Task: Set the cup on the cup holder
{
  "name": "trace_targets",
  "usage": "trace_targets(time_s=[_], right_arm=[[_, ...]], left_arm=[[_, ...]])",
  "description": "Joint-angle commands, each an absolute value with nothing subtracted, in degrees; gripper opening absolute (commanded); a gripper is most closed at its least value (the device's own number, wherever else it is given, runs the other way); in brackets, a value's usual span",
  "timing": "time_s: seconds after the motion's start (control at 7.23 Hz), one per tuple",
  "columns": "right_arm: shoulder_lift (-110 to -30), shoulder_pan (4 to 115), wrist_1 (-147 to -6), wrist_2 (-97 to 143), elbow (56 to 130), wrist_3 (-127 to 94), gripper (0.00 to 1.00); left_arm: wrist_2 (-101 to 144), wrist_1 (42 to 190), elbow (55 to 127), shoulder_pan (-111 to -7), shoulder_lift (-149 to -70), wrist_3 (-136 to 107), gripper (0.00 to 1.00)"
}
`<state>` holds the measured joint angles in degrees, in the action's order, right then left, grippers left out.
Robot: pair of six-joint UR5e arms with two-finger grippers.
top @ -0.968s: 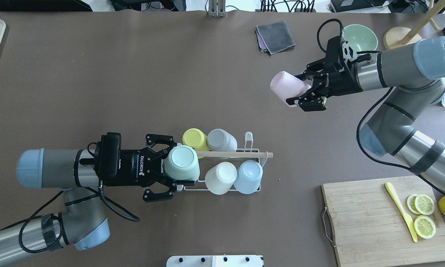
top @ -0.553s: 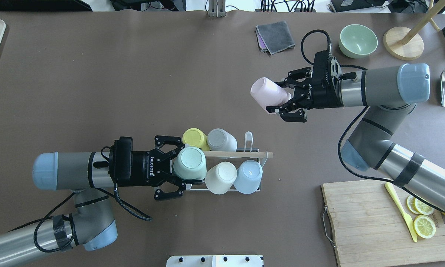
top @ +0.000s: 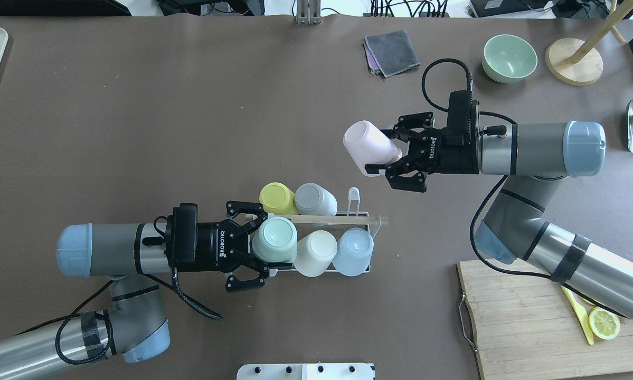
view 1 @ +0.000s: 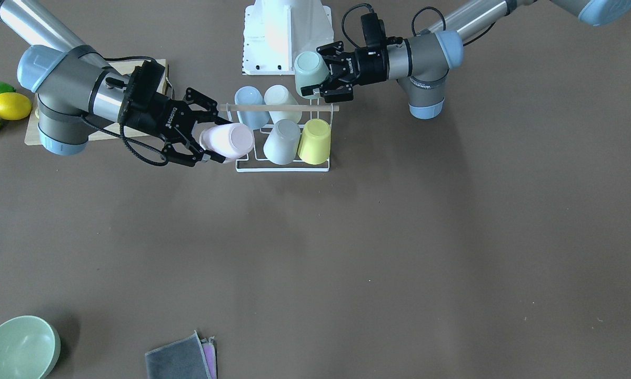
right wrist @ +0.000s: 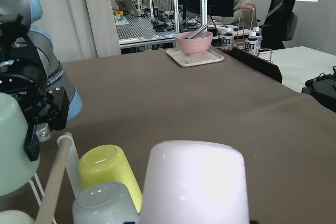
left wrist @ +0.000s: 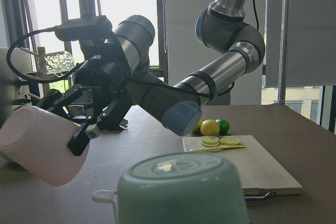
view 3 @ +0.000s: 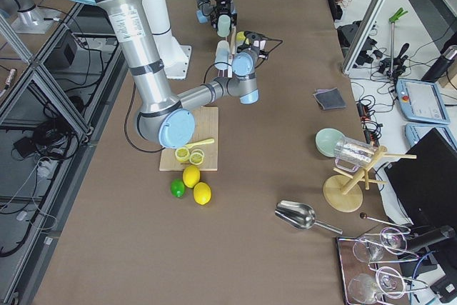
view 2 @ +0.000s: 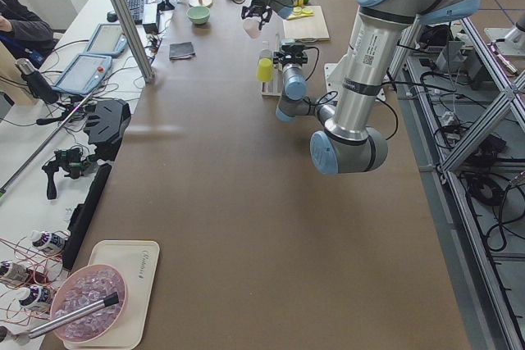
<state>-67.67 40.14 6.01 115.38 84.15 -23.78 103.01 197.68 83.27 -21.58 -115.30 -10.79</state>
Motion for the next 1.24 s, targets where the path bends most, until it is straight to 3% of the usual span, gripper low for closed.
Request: trace_targets(time_s=[0.0,1.11], right_arm=[[-67.5,39.8,8.6,113.5,84.0,-25.5,0.64],[-67.1,29.4,19.7,98.3,78.8,-24.3,0.65]], left_arm=[[103.0,198.5,83.5,-21.2,-115.3,-10.5,0.0],[102.5,199.2,81.9,-21.3,-115.2,-7.5,0.0]])
